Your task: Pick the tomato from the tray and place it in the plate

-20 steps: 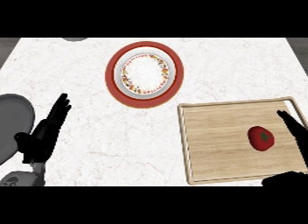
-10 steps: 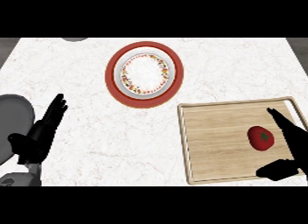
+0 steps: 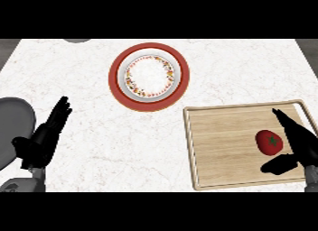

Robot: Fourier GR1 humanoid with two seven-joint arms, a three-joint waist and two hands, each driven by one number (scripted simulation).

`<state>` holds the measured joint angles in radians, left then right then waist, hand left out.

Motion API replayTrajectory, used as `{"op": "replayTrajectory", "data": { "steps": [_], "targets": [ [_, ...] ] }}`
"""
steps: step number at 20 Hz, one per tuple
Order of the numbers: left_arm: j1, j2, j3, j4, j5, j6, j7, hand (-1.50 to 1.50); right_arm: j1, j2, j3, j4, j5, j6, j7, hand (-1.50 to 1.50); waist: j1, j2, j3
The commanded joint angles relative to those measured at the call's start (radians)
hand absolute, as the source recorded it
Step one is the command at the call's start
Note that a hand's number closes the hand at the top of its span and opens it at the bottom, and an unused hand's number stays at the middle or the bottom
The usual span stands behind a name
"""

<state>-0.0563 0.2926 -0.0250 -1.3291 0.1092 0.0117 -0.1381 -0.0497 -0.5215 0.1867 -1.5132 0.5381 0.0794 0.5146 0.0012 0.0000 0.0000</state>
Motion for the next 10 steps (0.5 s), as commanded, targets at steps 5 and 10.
{"op": "replayTrajectory", "data": {
  "steps": [5, 10],
  "targets": [
    [-0.031, -0.025, 0.036, 0.113, -0.026, -0.026, -0.059, 0.00, -0.024, 0.052, -0.012, 0.168, 0.036, 0.012, -0.218, 1.50, -0.001, 0.001, 0.000],
    [0.023, 0.006, 0.051, -0.020, -0.006, -0.063, 0.000, 0.00, -0.035, 0.060, -0.029, 0.151, 0.069, 0.017, -0.245, 1.50, 0.002, 0.000, 0.000]
  ]
}}
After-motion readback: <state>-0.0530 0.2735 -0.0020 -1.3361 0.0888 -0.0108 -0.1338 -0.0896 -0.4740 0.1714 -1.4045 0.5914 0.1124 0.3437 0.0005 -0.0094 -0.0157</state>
